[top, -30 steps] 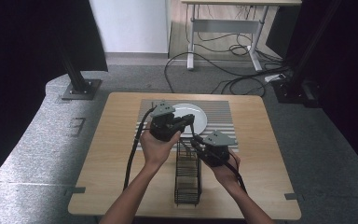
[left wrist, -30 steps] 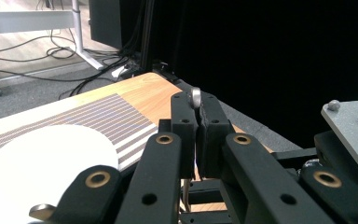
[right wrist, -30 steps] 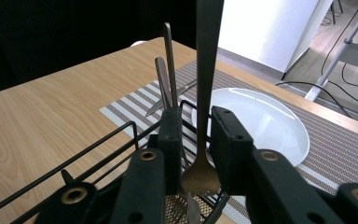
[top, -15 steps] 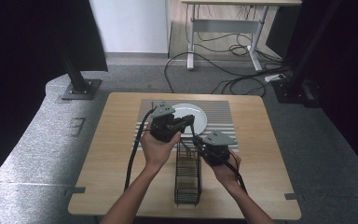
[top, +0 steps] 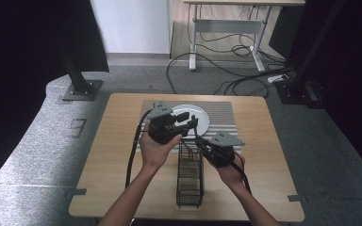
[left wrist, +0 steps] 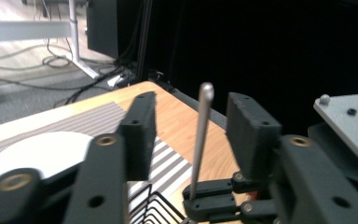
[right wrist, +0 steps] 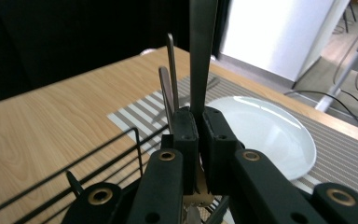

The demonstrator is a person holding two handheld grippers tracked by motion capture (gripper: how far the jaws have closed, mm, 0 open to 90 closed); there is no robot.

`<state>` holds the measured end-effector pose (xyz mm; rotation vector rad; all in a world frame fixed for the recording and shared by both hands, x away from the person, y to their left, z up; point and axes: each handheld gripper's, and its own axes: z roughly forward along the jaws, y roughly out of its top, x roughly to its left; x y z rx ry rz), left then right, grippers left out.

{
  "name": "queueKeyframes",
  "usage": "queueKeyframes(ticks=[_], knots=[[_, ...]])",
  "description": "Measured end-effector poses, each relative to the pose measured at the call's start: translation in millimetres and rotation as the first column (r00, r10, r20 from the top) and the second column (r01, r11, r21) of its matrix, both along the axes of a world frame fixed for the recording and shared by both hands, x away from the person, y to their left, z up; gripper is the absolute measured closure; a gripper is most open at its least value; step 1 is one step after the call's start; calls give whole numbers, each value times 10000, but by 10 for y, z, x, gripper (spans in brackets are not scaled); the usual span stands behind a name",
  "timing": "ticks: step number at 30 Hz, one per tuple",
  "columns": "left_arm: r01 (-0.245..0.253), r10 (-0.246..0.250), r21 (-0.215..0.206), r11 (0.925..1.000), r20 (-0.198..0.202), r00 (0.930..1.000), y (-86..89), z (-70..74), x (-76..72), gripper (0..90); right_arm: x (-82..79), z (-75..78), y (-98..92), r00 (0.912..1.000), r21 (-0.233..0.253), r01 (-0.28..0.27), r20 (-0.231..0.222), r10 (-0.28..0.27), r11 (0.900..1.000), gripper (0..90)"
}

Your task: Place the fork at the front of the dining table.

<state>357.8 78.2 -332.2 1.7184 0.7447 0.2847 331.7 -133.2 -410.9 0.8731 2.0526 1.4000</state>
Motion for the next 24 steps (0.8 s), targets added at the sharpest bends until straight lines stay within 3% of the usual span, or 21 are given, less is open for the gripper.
queueKeyframes(ticks=[3,8,20,24], knots=[[21,-16,-167,9999,269,9996,64,21,-45,469,-3,31,-29,9999,136,-119,111,118,9998,847],[-94,75,317,9995,585,9983,128,-18,-125,395,-8,105,-113,9997,371,-98,219,90,9993,848],[-259,214,1117,9934,418,9989,276,-265,-187,285,2,219,-364,9994,368,83,323,-95,9993,847],[-297,250,1194,9924,405,9989,326,-318,-219,279,27,216,-474,9995,364,134,272,-144,9992,847]])
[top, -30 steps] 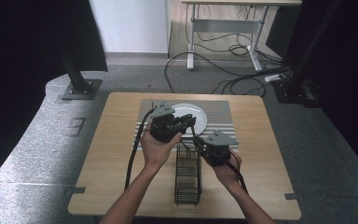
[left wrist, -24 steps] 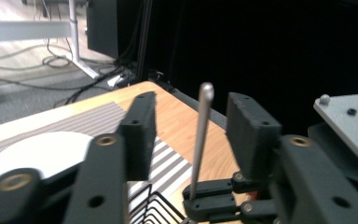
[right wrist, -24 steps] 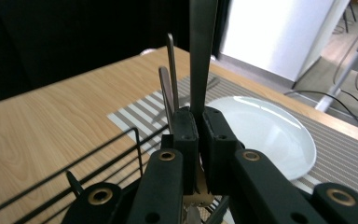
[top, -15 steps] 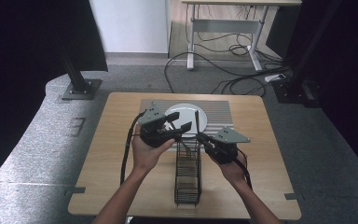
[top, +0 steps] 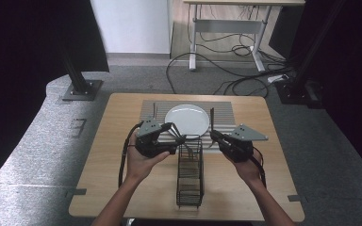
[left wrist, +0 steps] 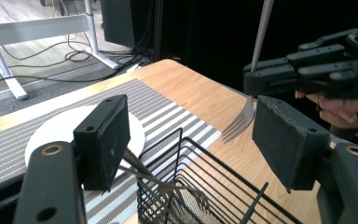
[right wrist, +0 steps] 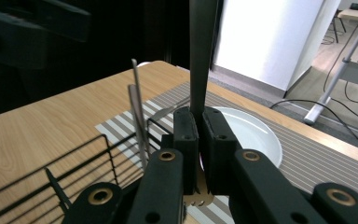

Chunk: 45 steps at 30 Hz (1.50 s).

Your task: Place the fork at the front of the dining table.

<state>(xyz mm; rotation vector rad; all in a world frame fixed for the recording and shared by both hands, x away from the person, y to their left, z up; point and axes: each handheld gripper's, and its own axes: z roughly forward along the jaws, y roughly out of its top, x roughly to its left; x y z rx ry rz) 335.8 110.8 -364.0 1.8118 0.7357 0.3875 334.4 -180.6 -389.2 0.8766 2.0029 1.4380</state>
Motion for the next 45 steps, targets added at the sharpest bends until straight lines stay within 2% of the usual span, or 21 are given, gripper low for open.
queueKeyframes(ticks=[5,8,12,16,24,31,35,40,45], knots=[[-5,5,-69,10000,-98,10000,66,-78,-42,279,47,-36,-133,9992,-46,381,-76,-381,9993,847],[34,-32,84,10000,-158,9999,91,-162,-80,279,85,-68,-218,9982,-26,586,-155,-586,9983,847],[16,-11,374,9993,-129,9999,121,-270,-122,279,185,-175,-344,9961,-139,804,-345,-808,9967,847],[-30,38,367,9993,-204,9998,180,-369,-141,279,288,-317,-414,9958,-228,747,-516,-758,9969,847],[-287,297,279,9992,-367,9989,320,-474,-153,282,462,-555,-396,9970,-601,478,-585,-514,9970,847],[-419,431,288,9987,-434,9981,412,-542,-198,284,640,-672,-403,9975,-563,348,-597,-381,9978,846],[-506,522,324,9982,-487,9975,445,-561,-191,284,754,-753,-417,9963,-486,355,-767,-391,9982,846],[-519,533,302,9982,-488,9974,476,-577,-212,285,853,-816,-419,9958,-575,335,-833,-383,9978,846],[-556,573,308,9980,-574,9967,479,-652,-241,287,945,-846,-408,9959,-603,321,-820,-370,9977,846]])
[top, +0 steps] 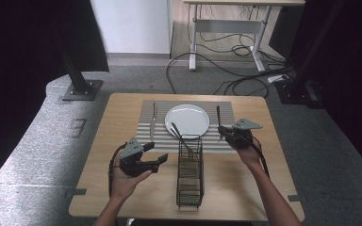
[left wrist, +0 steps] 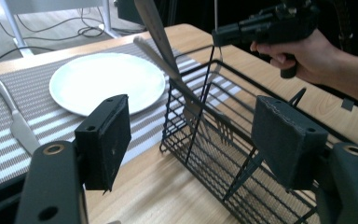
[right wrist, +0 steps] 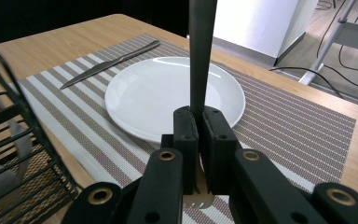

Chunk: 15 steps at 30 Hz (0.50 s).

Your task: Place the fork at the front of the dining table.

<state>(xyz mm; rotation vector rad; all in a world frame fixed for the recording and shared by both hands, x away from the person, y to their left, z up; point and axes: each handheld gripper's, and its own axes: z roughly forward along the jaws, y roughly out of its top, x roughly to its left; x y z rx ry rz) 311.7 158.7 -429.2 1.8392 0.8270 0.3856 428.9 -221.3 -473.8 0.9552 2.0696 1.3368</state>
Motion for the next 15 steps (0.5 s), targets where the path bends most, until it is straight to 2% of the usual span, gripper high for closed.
queueKeyframes(ticks=[9,15], knots=[[-104,106,87,9999,-281,9995,5,-153,-11,289,151,-109,97,9998,-120,-160,-138,158,9998,846],[-163,166,72,9998,-415,9990,48,-216,-14,289,250,-235,141,9989,-151,-184,-445,178,9997,846]])
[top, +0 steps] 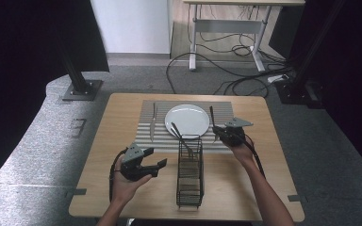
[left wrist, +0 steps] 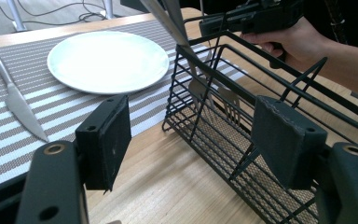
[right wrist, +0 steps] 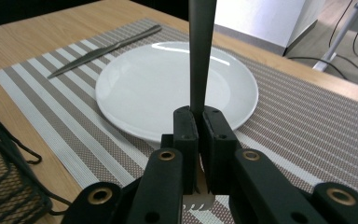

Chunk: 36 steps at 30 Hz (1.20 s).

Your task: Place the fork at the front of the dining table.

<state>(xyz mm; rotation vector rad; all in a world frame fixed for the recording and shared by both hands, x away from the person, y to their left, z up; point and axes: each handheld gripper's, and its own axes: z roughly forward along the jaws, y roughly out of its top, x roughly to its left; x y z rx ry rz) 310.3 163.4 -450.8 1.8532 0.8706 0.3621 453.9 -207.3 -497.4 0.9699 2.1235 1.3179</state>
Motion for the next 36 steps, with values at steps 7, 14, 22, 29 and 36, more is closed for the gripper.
queueKeyframes(ticks=[7,14,22,29,36], knots=[[-141,141,-120,9998,-9,9999,65,-13,-4,291,63,-106,-74,9996,356,33,-264,-23,9994,844],[-159,159,-128,9998,-31,9999,75,-18,-5,291,52,-85,-161,9997,160,19,-246,-15,9999,838],[-188,188,-130,9997,-51,9998,74,-25,-1,293,71,-88,-286,9988,-18,378,-300,-379,9993,838],[-223,222,-150,9996,-85,9997,84,-36,5,294,140,-143,-369,9955,-73,889,-323,-891,9960,841],[-251,249,-166,9995,-118,9996,97,-42,5,295,211,-204,-404,9914,73,1241,-429,-1237,9922,830]])
